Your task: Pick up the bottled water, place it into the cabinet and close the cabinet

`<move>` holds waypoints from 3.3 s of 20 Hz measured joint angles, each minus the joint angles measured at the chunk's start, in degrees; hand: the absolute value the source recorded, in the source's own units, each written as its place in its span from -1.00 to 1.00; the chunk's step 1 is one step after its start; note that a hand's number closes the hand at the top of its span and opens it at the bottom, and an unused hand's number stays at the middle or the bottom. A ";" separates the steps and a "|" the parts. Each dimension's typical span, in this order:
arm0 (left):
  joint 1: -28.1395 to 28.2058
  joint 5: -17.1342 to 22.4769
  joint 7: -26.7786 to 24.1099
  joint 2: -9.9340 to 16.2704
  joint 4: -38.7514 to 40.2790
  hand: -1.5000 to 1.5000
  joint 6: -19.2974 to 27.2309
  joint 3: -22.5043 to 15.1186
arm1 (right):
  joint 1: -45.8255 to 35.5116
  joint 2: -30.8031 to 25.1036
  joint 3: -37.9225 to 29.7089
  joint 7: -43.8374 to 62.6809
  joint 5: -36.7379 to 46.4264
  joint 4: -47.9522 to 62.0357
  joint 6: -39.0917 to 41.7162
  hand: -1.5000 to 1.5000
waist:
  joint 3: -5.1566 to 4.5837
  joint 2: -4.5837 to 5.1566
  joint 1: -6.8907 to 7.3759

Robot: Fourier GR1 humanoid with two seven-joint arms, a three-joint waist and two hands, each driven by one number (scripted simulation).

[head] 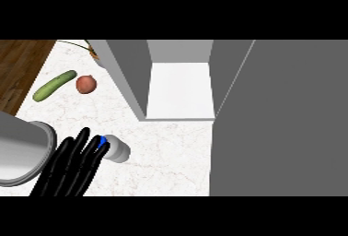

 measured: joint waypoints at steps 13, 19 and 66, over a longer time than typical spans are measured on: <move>6.50 -6.78 7.10 0.93 -5.31 -1.00 6.59 -12.48 | 4.61 -1.30 -2.63 1.99 -1.08 -1.81 3.46 -1.00 | 0.03 -0.14 -0.01; 8.69 -7.25 5.66 2.90 -5.53 -1.00 7.82 -14.26 | 5.40 -1.79 -4.84 1.59 -1.59 -1.87 4.87 -1.00 | 0.01 -0.19 0.19; -2.17 1.80 -21.63 9.39 35.91 -1.00 0.66 18.25 | 18.74 -1.68 -12.72 -8.92 -8.82 -0.77 17.70 -1.00 | -0.12 0.29 -1.41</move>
